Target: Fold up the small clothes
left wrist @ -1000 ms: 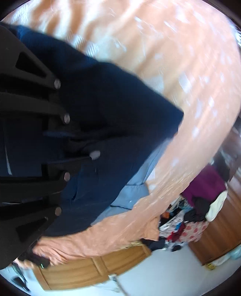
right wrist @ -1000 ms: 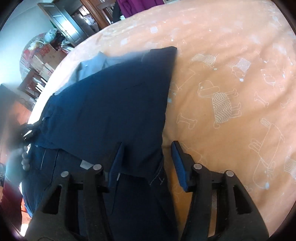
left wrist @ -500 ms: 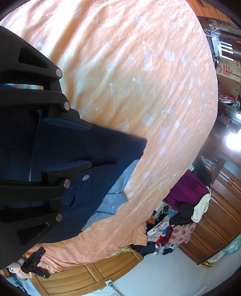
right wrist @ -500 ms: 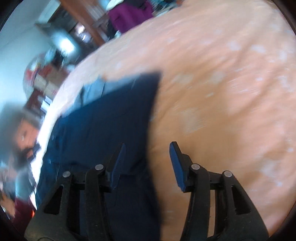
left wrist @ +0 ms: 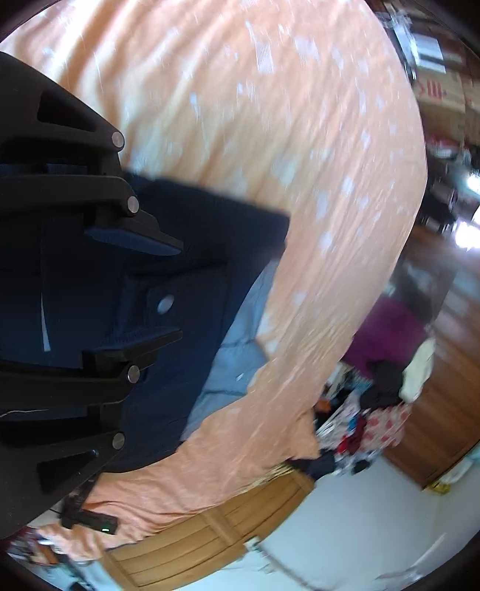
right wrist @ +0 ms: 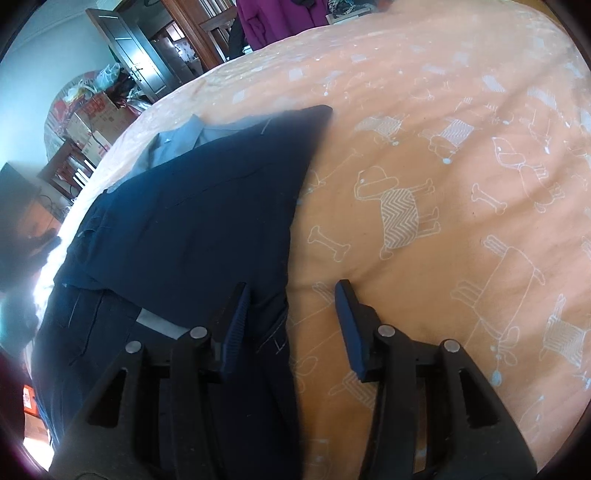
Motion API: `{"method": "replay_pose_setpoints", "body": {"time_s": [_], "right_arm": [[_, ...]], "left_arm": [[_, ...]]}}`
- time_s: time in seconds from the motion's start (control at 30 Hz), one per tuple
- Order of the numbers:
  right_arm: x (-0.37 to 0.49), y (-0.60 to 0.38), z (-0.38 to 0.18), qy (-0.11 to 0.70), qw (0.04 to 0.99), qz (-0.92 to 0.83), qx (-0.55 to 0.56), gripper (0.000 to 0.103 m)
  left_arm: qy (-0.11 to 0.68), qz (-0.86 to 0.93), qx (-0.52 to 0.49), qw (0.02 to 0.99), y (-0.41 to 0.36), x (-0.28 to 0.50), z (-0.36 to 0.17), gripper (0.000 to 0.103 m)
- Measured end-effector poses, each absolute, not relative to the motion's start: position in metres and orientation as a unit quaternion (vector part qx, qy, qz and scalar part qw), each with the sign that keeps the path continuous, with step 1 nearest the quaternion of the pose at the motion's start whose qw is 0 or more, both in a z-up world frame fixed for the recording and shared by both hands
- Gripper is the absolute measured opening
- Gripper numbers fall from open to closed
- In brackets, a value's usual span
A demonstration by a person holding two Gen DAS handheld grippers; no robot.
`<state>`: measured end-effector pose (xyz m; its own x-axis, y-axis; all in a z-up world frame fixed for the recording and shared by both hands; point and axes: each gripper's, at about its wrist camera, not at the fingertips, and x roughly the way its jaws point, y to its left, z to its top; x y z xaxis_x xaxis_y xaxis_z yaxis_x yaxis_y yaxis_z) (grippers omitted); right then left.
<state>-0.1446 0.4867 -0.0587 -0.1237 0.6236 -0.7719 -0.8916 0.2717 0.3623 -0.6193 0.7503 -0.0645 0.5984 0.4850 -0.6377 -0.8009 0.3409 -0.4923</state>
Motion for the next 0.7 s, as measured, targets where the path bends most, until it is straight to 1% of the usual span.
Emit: {"method": "replay_pose_setpoints", "body": {"time_s": [0.1, 0.17, 0.23, 0.27, 0.3, 0.4, 0.5, 0.53, 0.57, 0.63, 0.67, 0.7], "right_arm": [[-0.144, 0.486, -0.058, 0.467, 0.645, 0.589, -0.14, 0.046], [-0.144, 0.485, -0.058, 0.467, 0.644, 0.59, -0.139, 0.047], [-0.144, 0.485, -0.058, 0.467, 0.642, 0.592, -0.139, 0.049], [-0.144, 0.485, -0.057, 0.469, 0.639, 0.593, -0.14, 0.049], [-0.144, 0.485, -0.056, 0.472, 0.636, 0.594, -0.142, 0.049], [-0.148, 0.475, -0.048, 0.475, 0.631, 0.593, -0.155, 0.05], [-0.169, 0.449, -0.041, 0.463, 0.632, 0.59, -0.194, 0.053], [-0.177, 0.442, -0.041, 0.459, 0.633, 0.588, -0.208, 0.057], [-0.187, 0.432, -0.04, 0.453, 0.634, 0.585, -0.226, 0.059], [-0.206, 0.413, -0.038, 0.441, 0.639, 0.579, -0.248, 0.067], [-0.216, 0.402, -0.037, 0.439, 0.638, 0.577, -0.259, 0.069], [-0.224, 0.393, -0.036, 0.435, 0.639, 0.575, -0.267, 0.074]], "left_arm": [[0.248, 0.377, -0.393, 0.801, 0.757, -0.582, -0.08, 0.04], [0.3, 0.385, -0.41, 0.77, 0.768, -0.569, -0.101, 0.039], [0.303, 0.381, -0.411, 0.771, 0.775, -0.57, -0.114, 0.042], [0.295, 0.377, -0.425, 0.768, 0.778, -0.576, -0.116, 0.039], [0.289, 0.375, -0.435, 0.766, 0.778, -0.581, -0.114, 0.032], [0.316, 0.371, -0.416, 0.768, 0.763, -0.593, -0.105, 0.032], [0.341, 0.347, -0.411, 0.771, 0.719, -0.622, -0.104, 0.034], [0.344, 0.347, -0.408, 0.771, 0.705, -0.63, -0.102, 0.034], [0.354, 0.341, -0.405, 0.771, 0.685, -0.639, -0.101, 0.036], [0.375, 0.336, -0.378, 0.777, 0.642, -0.653, -0.098, 0.038], [0.378, 0.333, -0.371, 0.78, 0.619, -0.663, -0.096, 0.04], [0.376, 0.334, -0.369, 0.781, 0.6, -0.675, -0.093, 0.041]]}}
